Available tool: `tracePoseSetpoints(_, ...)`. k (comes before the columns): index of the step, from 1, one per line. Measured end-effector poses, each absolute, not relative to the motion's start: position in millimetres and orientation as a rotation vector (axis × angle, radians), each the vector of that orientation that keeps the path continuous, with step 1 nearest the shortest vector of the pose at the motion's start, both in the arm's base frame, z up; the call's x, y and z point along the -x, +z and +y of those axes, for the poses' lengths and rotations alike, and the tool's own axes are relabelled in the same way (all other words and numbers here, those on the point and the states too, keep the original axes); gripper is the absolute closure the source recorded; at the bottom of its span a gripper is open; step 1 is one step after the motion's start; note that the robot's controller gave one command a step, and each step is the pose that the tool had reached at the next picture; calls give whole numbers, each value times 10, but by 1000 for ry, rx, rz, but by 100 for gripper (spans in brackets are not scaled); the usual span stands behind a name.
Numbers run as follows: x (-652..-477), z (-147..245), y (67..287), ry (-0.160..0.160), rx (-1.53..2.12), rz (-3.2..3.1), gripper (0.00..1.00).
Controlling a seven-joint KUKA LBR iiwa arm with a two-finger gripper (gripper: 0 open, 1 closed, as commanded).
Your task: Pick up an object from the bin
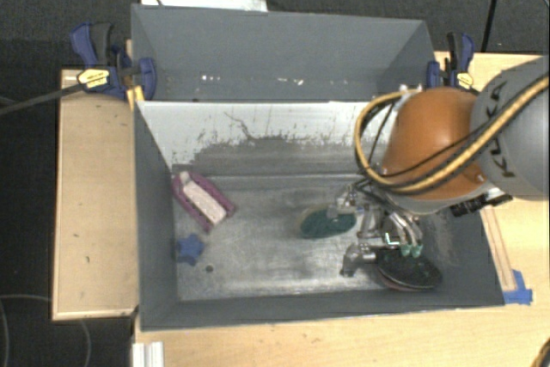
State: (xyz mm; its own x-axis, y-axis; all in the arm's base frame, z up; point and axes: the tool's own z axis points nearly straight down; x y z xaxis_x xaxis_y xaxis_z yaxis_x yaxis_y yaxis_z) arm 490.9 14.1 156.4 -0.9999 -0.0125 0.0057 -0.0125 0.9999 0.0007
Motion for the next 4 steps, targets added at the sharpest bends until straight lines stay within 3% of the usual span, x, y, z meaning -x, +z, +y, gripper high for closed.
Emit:
tracePoseSetpoints(1,-5364,300,695,-4,37,-3151,0)
tracePoseSetpoints(2,-4918,-335,727,1,-135,-3149,0)
tracePoseSetpoints(3,-4940,-314,735,0,-138,-3154,100)
tracePoseSetpoints(4,-5084,-481,2498,4,-484,-3114,100)
